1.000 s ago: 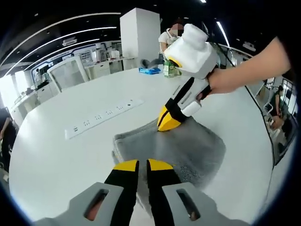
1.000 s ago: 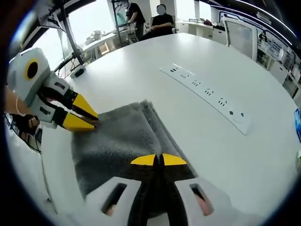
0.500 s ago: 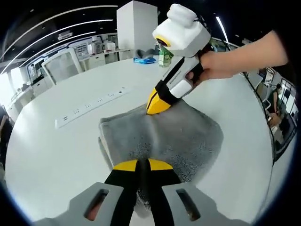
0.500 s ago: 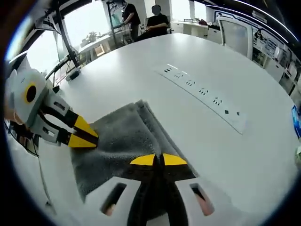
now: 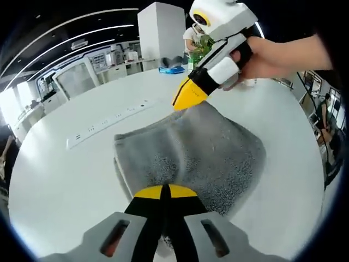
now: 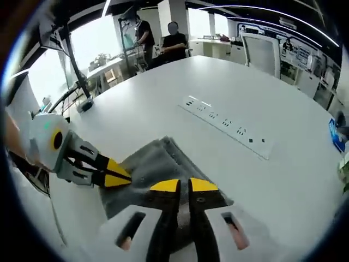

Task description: Fold the towel on the table until its edges align and the towel forms a compact rectangular stack.

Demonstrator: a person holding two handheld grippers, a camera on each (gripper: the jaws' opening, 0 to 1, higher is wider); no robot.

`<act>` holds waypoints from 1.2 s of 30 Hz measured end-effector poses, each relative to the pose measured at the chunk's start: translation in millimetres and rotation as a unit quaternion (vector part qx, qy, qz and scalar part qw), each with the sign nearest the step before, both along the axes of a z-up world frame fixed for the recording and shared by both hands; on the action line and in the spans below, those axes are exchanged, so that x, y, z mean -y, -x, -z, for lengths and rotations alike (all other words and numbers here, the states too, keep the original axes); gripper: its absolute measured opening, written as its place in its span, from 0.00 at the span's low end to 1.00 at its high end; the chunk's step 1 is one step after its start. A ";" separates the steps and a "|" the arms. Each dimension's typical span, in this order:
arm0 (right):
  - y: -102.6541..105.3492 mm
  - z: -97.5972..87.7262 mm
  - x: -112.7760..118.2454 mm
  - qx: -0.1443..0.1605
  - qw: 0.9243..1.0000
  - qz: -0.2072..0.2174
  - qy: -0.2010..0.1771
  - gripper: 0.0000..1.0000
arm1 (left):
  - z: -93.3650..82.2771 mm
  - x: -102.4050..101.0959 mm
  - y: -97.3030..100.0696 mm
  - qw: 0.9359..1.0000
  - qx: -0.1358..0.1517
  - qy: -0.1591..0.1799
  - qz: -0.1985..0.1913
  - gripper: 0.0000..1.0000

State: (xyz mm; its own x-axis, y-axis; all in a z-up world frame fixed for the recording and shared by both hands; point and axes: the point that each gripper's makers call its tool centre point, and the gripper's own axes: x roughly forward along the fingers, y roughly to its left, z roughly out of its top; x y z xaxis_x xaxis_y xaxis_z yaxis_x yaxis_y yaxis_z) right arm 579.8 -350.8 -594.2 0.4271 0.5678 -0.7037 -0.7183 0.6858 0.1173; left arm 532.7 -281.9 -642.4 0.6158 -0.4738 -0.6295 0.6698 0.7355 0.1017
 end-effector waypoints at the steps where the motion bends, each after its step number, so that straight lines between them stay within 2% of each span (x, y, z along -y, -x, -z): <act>1: 8.3 2.0 0.8 -0.002 1.000 0.004 0.002 0.02 | -0.5 0.5 0.5 1.000 0.000 -0.006 -0.002 0.01; 3: 21.6 5.0 2.9 -0.008 1.000 0.015 0.000 0.01 | -1.1 1.0 0.1 1.000 -0.002 -0.014 -0.002 0.01; 5: 34.5 4.8 0.6 -0.026 0.999 0.034 -0.028 0.00 | -0.6 0.1 -0.8 1.000 -0.006 -0.014 -0.004 0.01; 9: 48.4 6.6 5.7 -0.029 0.998 0.050 -0.030 0.00 | -0.5 -0.4 -0.1 1.000 -0.010 -0.010 -0.003 0.01; 13: 57.1 10.9 11.5 -0.032 0.997 0.069 -0.020 0.00 | 0.4 -0.3 0.0 1.000 -0.008 -0.011 0.000 0.01; 18: 69.3 33.0 21.9 -0.066 0.993 0.098 0.011 0.00 | 0.5 -0.4 -0.1 1.000 -0.015 -0.011 -0.007 0.01; 22: 70.0 42.4 23.3 -0.068 0.991 0.114 0.018 0.00 | 1.0 -0.3 0.6 1.000 -0.015 -0.016 -0.010 0.01; 28: 63.7 53.5 22.5 -0.073 0.988 0.122 0.057 0.00 | 1.8 -0.2 -0.4 0.999 -0.025 -0.015 -0.022 0.01; 31: 61.6 53.2 24.0 -0.075 0.987 0.127 0.064 0.00 | 1.8 -0.1 -0.4 0.999 -0.029 -0.014 -0.027 0.01; 36: 55.3 55.7 25.7 -0.048 0.988 0.119 0.081 0.00 | 2.1 1.4 -2.5 0.999 -0.032 -0.014 -0.040 0.01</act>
State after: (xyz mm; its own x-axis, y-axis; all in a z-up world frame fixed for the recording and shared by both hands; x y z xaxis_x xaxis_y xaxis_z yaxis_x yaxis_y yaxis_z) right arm 524.4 -376.5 -649.9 0.4627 0.3360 -0.8204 -0.5245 0.8498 0.0522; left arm 535.2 -283.3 -644.5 0.6088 -0.4067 -0.6811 0.6153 0.7840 0.0818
